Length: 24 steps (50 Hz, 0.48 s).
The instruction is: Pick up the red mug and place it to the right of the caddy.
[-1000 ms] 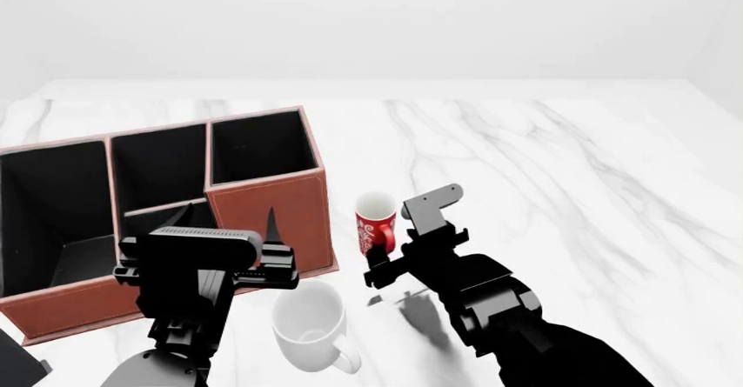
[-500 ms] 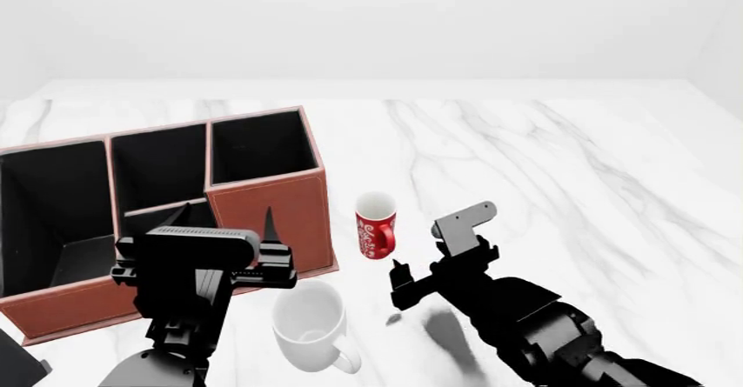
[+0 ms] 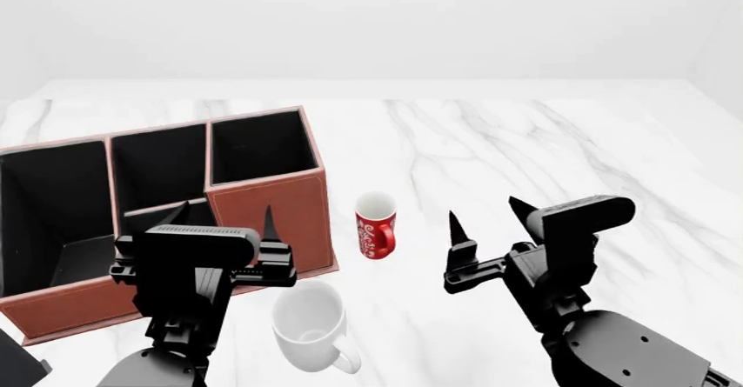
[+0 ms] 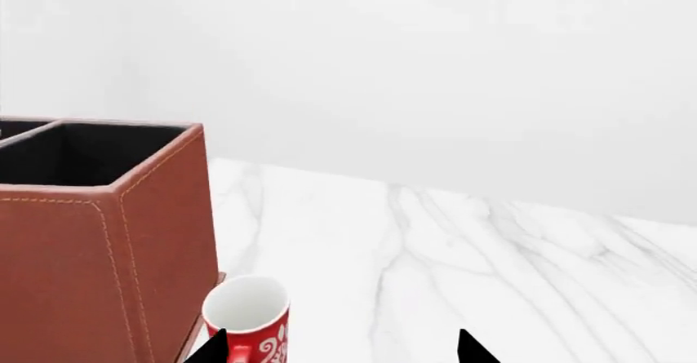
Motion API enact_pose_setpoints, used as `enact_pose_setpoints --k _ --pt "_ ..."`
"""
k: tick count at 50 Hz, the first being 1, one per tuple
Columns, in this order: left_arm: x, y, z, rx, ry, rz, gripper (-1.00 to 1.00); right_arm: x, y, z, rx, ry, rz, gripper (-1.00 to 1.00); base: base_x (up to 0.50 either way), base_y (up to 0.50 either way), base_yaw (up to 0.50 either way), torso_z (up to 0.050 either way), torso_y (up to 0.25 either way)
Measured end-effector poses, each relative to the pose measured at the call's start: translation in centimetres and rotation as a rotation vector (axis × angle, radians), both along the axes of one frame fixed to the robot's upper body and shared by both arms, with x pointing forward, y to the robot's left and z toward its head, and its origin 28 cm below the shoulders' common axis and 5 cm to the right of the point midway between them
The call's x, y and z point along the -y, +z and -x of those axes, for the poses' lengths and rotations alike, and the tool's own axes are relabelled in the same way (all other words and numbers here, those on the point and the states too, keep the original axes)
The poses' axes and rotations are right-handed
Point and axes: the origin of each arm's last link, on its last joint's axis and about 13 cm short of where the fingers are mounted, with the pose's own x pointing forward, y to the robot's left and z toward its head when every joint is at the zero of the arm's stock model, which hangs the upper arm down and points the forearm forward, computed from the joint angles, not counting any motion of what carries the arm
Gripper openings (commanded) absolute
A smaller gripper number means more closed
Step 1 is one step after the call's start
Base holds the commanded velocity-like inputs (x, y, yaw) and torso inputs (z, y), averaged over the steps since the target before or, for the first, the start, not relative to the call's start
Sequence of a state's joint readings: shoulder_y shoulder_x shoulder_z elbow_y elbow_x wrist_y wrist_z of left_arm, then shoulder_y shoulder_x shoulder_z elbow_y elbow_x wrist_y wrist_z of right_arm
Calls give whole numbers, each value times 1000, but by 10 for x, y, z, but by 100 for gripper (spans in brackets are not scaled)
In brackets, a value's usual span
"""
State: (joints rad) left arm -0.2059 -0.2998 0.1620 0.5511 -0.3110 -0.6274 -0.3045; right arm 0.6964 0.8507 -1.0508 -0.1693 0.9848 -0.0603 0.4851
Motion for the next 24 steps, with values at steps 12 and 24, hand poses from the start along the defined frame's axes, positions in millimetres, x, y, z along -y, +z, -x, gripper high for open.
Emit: enact_pose_setpoints --k 12,24 --pt "0 0 0 1 -1 -1 100 -1 14 13 109 -37 -45 100 0 0 0 0 0" --pt "0 1 0 3 -2 -2 100 -2 17 17 136 -41 -52 100 0 0 0 0 0"
